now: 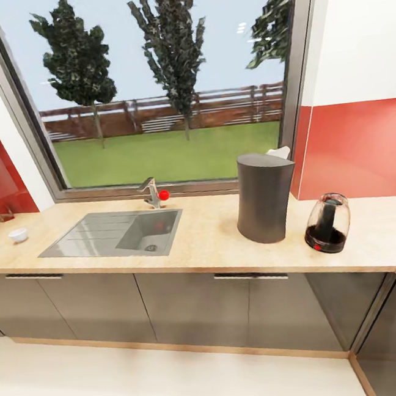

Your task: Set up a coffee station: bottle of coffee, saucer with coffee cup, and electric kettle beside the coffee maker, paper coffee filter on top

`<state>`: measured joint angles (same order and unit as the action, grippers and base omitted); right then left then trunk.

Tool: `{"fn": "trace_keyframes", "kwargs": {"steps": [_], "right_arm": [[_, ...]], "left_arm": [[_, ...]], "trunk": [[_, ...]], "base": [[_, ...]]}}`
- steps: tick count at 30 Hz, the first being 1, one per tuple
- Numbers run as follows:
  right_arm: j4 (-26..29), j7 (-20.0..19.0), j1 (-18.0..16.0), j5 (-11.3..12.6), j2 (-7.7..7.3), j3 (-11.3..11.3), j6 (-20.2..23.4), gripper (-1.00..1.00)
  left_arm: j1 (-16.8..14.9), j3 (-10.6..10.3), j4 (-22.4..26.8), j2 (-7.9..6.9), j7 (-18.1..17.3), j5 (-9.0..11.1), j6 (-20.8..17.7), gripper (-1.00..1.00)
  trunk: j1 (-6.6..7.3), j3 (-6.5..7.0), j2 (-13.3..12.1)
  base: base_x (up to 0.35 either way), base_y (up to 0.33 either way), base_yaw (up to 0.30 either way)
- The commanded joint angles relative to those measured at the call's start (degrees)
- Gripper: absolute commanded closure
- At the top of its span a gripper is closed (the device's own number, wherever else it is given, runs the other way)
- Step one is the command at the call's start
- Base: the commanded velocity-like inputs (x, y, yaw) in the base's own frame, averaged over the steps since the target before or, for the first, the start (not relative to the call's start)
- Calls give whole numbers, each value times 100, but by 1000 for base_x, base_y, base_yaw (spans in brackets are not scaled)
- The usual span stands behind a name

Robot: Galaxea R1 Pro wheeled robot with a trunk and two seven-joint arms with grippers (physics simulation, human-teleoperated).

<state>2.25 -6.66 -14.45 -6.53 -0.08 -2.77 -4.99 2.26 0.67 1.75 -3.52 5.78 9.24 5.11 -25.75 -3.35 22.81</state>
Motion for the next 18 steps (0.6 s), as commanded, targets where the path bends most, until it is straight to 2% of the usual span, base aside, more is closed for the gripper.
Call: {"fn": "trace_keyframes", "kwargs": {"steps": [1,18], "right_arm": [[-9,-11,-5,-59,-1,-31,-19,-100],[-48,-11,-5,-68,-9,-21,-27,-100]], "left_arm": [[3,3,15,4,-10,41,8,-100],[-14,3,147,4,-59,43,8,-100]], "trunk": [[-3,-13,11],[-3,-49,11]], "base": [[0,0,214],[5,8,261]]}}
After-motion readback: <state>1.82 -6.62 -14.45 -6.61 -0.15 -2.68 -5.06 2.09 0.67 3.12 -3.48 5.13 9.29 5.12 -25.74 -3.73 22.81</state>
